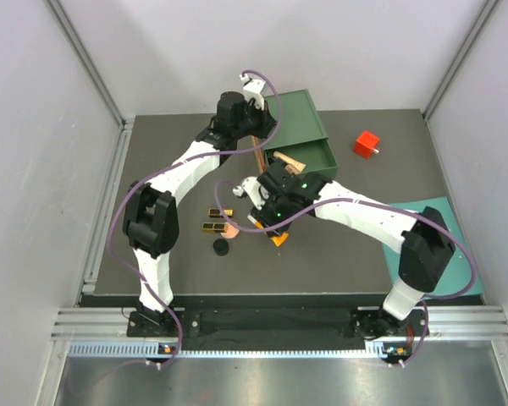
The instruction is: Organize the makeup
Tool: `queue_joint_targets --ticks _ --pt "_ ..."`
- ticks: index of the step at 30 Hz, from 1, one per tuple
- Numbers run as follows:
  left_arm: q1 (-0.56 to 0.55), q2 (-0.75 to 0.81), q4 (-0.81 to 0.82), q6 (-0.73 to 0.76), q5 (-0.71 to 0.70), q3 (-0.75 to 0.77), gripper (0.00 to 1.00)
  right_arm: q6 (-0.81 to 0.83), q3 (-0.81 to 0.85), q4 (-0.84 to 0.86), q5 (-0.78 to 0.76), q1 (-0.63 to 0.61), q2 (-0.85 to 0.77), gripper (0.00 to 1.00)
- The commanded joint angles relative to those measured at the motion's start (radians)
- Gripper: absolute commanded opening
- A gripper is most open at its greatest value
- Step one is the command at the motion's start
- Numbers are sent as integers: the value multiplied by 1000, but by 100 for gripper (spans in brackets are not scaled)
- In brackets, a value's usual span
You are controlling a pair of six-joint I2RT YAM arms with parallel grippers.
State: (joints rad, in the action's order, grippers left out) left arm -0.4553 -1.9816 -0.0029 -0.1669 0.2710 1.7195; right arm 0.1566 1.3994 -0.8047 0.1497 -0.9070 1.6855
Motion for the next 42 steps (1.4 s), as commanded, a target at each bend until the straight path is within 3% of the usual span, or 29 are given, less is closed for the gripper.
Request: queue_joint_targets --ticks 1,14,22,31,40,42 --pt "9 -82 -253 7 -29 -40 0 26 124 -27 -34 -9 -96 0" --pt "9 -77 -256 7 -26 -41 0 121 312 41 -183 78 -139 0" --pt "9 -71 -258 7 -27 -47 0 270 268 157 -311 187 -198 0" --pt "9 -69 -263 13 -33 -44 0 383 159 303 -414 206 -190 1" --pt "10 -74 -267 21 -39 -38 0 402 33 404 -527 207 -184 14" --pt "10 -77 -269 21 -39 -37 0 397 29 420 -536 206 -181 29"
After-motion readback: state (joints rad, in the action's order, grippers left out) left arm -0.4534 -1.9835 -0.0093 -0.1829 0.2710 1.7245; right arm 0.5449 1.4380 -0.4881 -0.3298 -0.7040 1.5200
